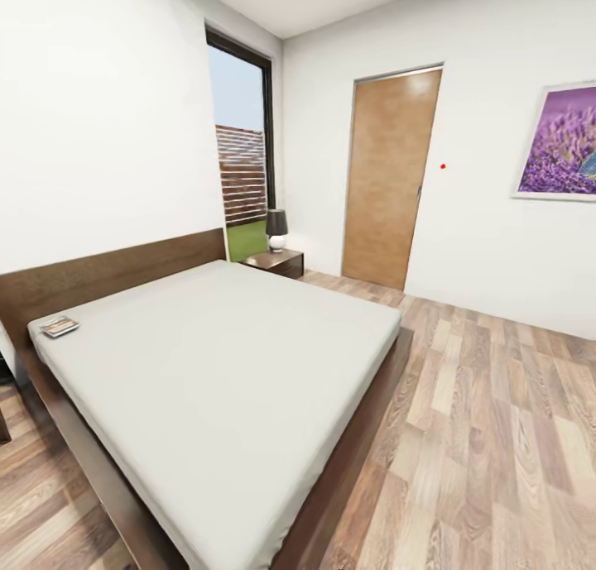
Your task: In the bedroom, move the book from the bed onto either nightstand, and place the two sandals side by side next to the bed.
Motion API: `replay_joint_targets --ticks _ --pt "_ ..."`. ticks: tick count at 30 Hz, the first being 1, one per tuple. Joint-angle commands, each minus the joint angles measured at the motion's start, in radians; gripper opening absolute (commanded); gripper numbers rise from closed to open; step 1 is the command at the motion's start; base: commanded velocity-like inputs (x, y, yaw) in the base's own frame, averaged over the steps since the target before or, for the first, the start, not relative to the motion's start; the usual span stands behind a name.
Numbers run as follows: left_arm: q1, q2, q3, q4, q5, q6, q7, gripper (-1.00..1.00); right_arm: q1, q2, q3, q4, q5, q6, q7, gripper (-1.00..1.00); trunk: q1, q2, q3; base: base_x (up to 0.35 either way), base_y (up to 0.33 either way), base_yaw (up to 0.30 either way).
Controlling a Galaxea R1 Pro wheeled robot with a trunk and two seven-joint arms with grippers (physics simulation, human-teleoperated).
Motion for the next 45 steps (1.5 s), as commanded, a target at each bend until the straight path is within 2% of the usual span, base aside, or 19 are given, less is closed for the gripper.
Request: replay_joint_targets --ticks 1,45 --pt "0.0 0.0 0.0 0.0 0.003 -0.003 -0.001 1.0 -0.001 0.0 -0.003 0.001 0.0 -0.003 0.0 1.0 0.0 -0.001 -0.001 0.0 0.0 -0.252" --pt "0.0 0.0 -0.001 0.0 0.003 -0.003 -0.001 1.0 -0.001 0.001 -0.003 0.001 0.0 -0.003 0.0 1.0 0.0 -0.001 -0.001 0.0 0.0 -0.252"
